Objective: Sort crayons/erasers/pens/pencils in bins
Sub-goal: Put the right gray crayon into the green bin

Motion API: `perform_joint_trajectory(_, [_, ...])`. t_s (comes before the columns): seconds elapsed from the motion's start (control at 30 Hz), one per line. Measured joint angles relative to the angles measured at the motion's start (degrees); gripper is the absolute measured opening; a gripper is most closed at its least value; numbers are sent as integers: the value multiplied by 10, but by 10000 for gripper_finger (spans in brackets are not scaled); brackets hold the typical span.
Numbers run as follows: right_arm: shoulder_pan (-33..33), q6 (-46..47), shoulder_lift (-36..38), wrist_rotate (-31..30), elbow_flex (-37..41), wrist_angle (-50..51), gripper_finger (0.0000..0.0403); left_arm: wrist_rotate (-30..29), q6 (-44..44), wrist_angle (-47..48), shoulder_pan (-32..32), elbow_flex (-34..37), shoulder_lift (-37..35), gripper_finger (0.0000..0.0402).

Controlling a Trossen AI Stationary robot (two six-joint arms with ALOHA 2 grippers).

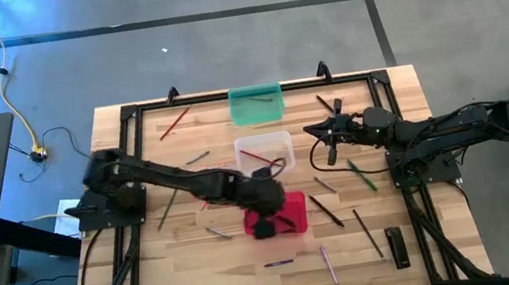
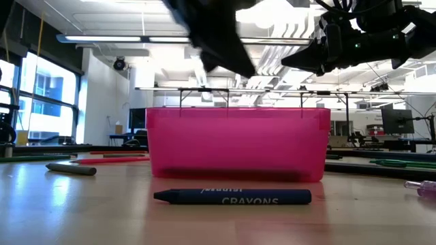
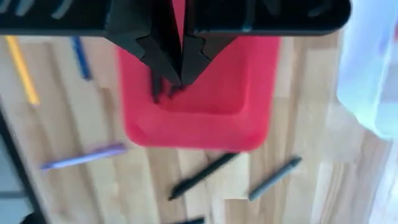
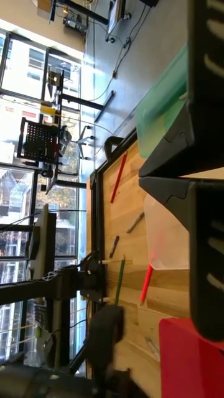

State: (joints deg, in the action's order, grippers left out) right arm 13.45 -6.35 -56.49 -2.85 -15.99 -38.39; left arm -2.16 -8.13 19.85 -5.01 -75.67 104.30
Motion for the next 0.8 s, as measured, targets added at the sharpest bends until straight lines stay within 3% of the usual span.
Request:
perform_joint_trajectory(0.37, [-36, 9, 0, 0, -14, 31, 0, -26, -103, -221, -41, 312, -203, 0])
perform_joint_trajectory(0.47, [-58, 17, -1, -7, -46, 96, 0, -33, -112, -308, -51, 386, -242, 0])
perform_joint_trajectory(0.8, [-161, 145, -2, -143, -142, 366, 0, 10, -72, -592, -3, 573, -312, 0])
